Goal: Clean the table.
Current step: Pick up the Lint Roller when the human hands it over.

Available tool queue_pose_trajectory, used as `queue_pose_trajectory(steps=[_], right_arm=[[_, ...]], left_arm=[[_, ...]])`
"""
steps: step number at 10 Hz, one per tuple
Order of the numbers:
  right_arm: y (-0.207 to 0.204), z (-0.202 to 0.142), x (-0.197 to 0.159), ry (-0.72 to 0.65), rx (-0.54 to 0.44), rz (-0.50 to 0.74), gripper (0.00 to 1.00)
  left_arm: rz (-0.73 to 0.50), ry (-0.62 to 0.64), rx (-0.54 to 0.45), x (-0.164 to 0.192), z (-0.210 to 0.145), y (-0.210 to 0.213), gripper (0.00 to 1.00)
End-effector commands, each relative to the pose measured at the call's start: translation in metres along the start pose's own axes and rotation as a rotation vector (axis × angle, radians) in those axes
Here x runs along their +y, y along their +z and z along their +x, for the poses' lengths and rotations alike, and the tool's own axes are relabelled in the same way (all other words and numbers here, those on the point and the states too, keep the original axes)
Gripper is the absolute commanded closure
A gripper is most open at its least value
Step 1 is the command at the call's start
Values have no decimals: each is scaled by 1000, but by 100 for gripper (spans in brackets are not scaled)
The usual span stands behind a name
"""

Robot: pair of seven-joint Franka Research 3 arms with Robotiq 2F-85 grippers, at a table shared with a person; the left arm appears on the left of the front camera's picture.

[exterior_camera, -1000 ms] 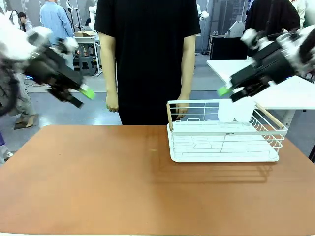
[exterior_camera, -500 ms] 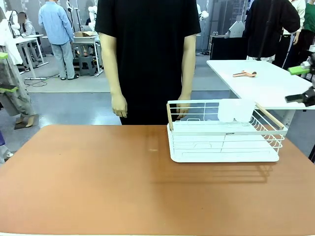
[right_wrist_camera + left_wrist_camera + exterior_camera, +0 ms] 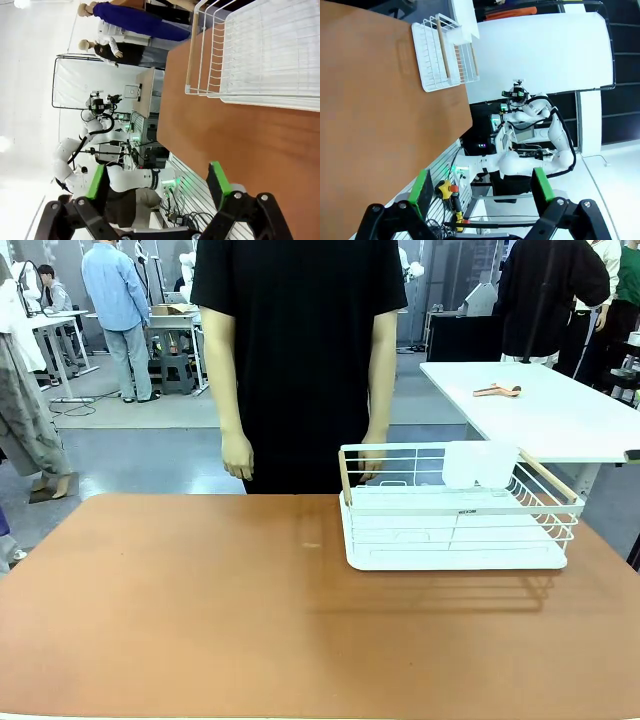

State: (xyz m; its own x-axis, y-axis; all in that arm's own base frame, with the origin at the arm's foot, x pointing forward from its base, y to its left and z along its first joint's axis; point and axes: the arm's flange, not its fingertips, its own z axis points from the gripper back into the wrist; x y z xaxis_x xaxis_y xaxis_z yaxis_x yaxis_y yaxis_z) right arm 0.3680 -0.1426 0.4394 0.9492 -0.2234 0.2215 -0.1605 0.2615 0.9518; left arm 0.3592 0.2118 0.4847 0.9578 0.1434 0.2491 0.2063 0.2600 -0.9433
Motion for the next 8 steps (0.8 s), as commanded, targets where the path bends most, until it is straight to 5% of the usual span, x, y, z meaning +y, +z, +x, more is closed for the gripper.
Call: queue_pose_trajectory(steps=[1, 8], right_arm=[[-2, -3, 0, 39, -9, 25, 0], [33, -13, -18, 17, -54, 25, 0]], left_arm=[[9, -47, 18, -9, -5, 7, 0], [39, -56, -6, -17, -9, 16, 0]])
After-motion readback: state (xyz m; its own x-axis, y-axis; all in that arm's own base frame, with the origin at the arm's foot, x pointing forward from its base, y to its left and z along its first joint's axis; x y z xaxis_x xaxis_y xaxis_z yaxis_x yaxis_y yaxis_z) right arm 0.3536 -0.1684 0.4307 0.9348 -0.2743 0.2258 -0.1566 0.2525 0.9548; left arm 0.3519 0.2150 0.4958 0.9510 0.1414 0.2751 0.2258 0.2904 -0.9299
